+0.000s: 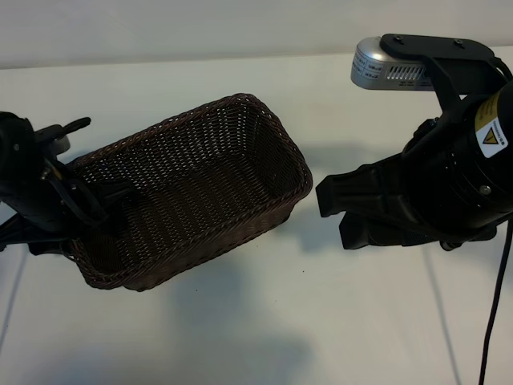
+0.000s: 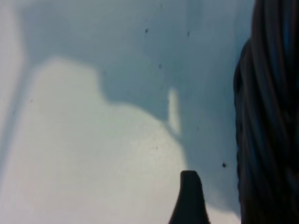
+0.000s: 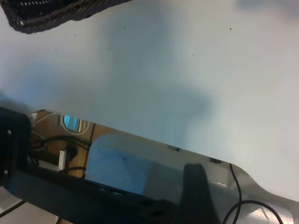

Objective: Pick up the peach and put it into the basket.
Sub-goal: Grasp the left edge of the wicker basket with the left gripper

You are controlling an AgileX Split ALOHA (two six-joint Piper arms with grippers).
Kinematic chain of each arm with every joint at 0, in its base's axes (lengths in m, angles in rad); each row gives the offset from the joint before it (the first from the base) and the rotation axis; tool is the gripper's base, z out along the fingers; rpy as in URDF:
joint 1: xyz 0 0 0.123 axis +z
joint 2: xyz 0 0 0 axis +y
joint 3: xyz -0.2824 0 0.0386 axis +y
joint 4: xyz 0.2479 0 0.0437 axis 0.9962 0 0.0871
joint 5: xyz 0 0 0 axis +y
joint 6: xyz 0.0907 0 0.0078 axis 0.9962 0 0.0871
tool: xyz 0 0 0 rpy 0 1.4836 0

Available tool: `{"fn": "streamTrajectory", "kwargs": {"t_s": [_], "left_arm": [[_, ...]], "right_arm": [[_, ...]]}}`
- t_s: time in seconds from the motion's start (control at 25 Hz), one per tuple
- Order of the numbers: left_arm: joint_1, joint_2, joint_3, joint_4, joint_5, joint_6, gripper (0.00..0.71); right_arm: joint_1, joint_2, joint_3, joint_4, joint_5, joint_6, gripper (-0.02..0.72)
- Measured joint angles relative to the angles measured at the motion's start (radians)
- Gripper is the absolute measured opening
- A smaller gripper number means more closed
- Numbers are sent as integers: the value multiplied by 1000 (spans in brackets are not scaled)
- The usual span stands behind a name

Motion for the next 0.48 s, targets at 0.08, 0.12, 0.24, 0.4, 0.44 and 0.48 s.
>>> {"fn": "streamTrajectory", "kwargs": {"t_s": [0.08,0.12,0.24,0.4,0.44,0.48], "left_arm": [[0,17,0,-7,-12,0,531],[0,24,0,-9,-16,2,531],[0,39,0,-18,-28,18,531],[1,43,0,-23,-38,22,505],[1,43,0,-23,-38,22,481],[1,43,0,-23,-37,22,447]], "right_arm": [[0,0,0,0,0,0,507],[0,0,0,0,0,0,507],[0,0,0,0,0,0,507],[0,0,0,0,0,-1,507],[0,0,0,0,0,-1,507],[0,0,0,0,0,-1,507]]}}
